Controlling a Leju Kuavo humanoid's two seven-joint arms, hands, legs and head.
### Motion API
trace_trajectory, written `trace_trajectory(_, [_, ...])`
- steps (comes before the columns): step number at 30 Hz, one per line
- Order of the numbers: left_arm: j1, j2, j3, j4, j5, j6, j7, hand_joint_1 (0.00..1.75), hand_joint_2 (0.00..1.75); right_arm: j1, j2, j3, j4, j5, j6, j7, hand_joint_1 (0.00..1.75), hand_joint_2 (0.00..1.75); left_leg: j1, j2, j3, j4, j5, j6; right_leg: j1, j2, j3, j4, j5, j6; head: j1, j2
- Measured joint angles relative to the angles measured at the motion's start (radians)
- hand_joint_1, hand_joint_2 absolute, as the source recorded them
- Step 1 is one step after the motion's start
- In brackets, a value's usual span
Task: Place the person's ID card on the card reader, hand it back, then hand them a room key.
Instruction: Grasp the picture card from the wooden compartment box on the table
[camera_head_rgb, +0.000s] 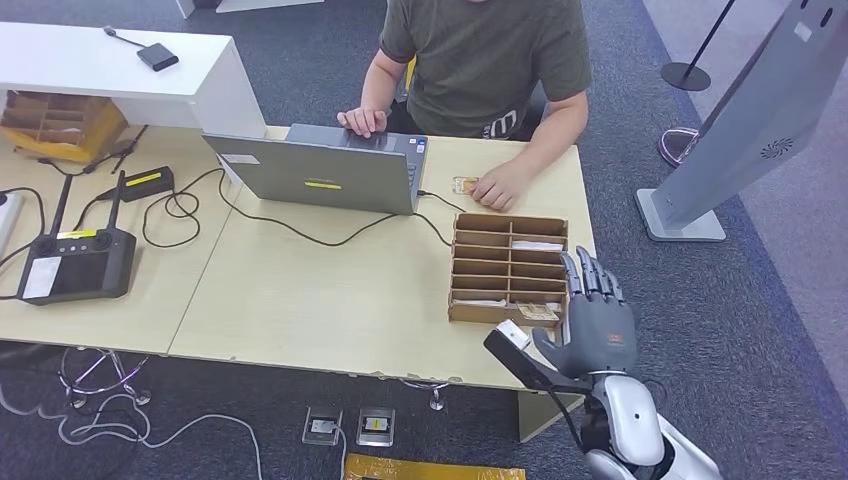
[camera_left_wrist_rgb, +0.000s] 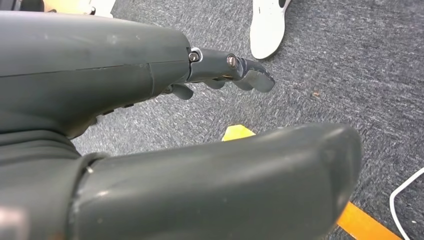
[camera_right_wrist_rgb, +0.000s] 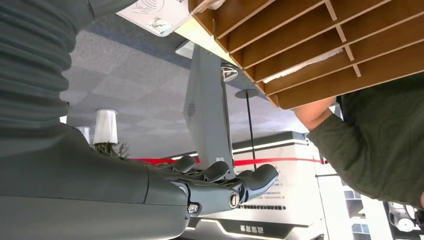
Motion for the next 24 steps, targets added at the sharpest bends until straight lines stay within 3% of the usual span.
trace_trajectory(11, [0.0, -0.001, 0.0, 0.0, -0.006, -0.002, -0.001, 0.0, 0.0, 0.022, 0.021, 0.017, 0.028, 0.186, 0.02, 0.017, 0.0, 1.75, 0.0, 0.0, 0.0, 0.0, 0.0, 0.0, 0.0, 0.0, 0.0, 0.0, 0.0, 0.0, 0.0, 0.0])
trace_trajectory(24, [0.0, 0.0, 0.0, 0.0, -0.021, -0.032, -0.004, 0.0, 0.0, 0.058, 0.067, 0.003, 0.068, 0.227, 0.034, 0.014, 0.0, 1.75, 0.0, 0.0, 0.0, 0.0, 0.0, 0.0, 0.0, 0.0, 0.0, 0.0, 0.0, 0.0, 0.0, 0.0])
